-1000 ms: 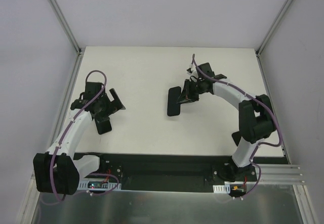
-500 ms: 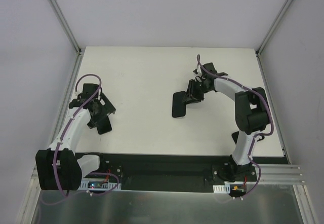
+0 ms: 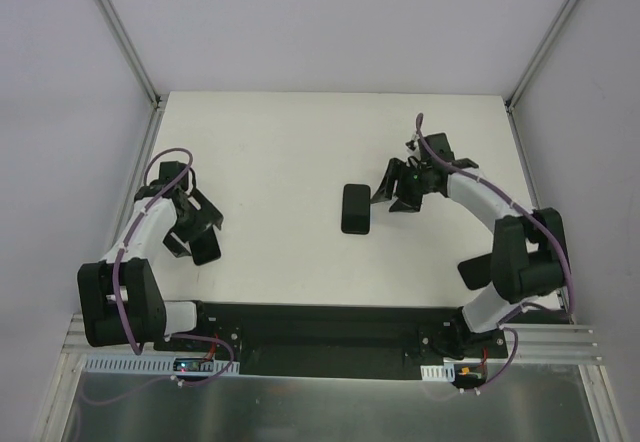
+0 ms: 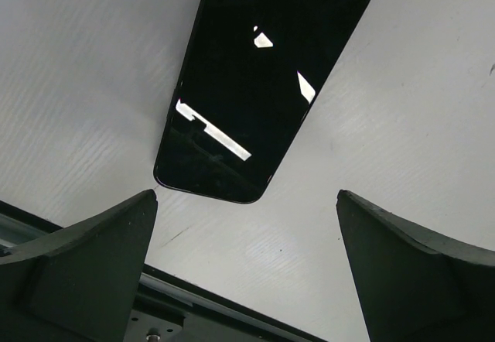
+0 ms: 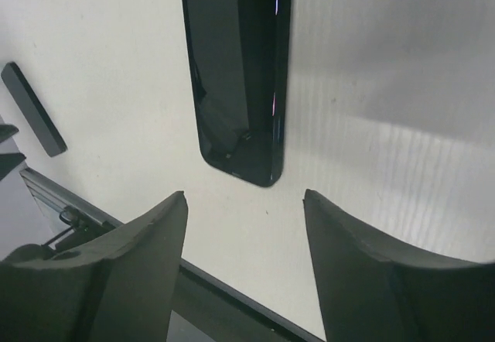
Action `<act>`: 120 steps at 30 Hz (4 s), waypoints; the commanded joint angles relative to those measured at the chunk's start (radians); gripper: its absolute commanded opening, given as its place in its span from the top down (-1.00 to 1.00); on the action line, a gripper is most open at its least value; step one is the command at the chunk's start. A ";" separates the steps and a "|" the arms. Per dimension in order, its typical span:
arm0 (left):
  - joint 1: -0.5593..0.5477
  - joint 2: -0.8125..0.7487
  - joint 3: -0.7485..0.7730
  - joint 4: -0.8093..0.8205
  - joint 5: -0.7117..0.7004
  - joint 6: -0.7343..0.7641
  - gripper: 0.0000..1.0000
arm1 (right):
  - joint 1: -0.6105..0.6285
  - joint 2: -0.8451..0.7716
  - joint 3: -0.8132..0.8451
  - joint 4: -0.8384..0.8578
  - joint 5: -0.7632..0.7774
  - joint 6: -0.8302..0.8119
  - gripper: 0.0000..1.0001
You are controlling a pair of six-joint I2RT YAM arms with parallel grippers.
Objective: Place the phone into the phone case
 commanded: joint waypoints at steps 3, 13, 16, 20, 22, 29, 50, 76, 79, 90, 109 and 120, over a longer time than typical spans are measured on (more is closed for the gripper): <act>0.100 0.057 0.036 0.016 0.136 0.055 -0.93 | 0.000 -0.263 -0.186 0.026 0.065 0.136 -0.75; 0.163 0.144 0.053 0.099 0.337 0.229 -0.76 | 0.011 -0.531 -0.353 0.016 0.054 0.088 -0.92; 0.164 0.146 0.057 0.099 0.278 0.242 -0.83 | 0.011 -0.553 -0.349 -0.005 0.028 0.064 -0.92; 0.163 0.176 0.083 0.079 0.205 0.253 -0.98 | 0.013 -0.597 -0.347 -0.020 0.001 0.052 -0.92; 0.164 0.186 0.099 0.073 0.170 0.255 -0.98 | 0.011 -0.622 -0.359 -0.020 0.034 0.059 -0.92; 0.146 0.117 0.100 0.070 0.156 0.239 -0.98 | -0.067 -0.616 -0.391 -0.100 0.379 0.265 -0.92; 0.059 -0.216 0.033 0.085 0.121 0.226 -0.95 | -0.472 -0.473 -0.391 -0.493 0.900 0.550 -0.86; 0.056 -0.224 0.025 0.085 0.087 0.203 -0.96 | -0.659 -0.225 -0.425 -0.241 0.827 0.380 0.77; 0.056 -0.224 0.027 0.085 0.084 0.207 -0.96 | -0.659 -0.220 -0.416 -0.231 0.789 0.342 0.96; 0.056 -0.150 0.041 0.041 -0.012 0.125 -0.96 | -0.382 -0.499 -0.427 -0.204 0.668 0.248 0.97; 0.132 -0.087 0.047 -0.043 -0.146 -0.011 -0.96 | 0.224 -0.556 -0.286 -0.051 0.461 0.091 0.96; 0.230 0.070 0.060 -0.042 -0.074 0.014 -0.98 | 0.464 -0.391 -0.241 0.109 0.408 0.101 0.97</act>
